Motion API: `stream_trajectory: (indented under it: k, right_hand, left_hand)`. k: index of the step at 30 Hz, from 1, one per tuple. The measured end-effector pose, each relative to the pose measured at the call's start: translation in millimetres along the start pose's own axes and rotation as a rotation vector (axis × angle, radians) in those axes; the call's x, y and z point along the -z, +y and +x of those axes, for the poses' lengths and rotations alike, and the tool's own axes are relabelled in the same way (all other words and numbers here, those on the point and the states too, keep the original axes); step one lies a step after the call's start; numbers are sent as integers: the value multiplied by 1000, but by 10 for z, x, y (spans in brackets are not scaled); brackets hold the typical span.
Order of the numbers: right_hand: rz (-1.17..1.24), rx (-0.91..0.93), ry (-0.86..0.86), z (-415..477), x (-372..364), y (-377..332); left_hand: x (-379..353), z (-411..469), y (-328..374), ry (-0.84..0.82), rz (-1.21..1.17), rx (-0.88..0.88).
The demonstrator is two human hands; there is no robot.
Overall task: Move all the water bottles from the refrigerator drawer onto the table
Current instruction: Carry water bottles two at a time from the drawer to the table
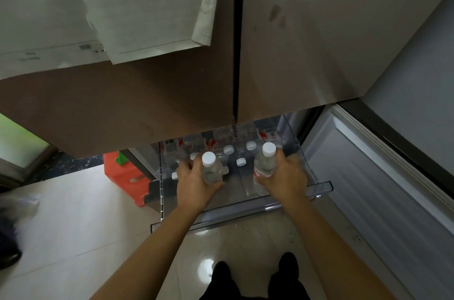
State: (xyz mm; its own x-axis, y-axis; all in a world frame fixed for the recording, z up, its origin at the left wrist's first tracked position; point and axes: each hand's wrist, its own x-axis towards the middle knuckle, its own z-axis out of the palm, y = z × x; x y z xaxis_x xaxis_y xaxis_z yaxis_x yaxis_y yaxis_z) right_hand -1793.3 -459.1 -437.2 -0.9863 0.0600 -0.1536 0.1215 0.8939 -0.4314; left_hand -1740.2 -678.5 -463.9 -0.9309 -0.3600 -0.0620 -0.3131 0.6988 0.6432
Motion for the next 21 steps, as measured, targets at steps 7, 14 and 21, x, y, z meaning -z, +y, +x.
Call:
stream_trajectory:
  k: [7,14,21]
  right_hand:
    - [356,98,-160,116,-58,123]
    - [365,349,-269,258,121,136]
    - [515,695,-335,162,297,-339]
  left_hand:
    - [-80,-11,23,-27,-184,73]
    - [28,-292,322,246,-302,134]
    - [532,-918,774,627,-308,200]
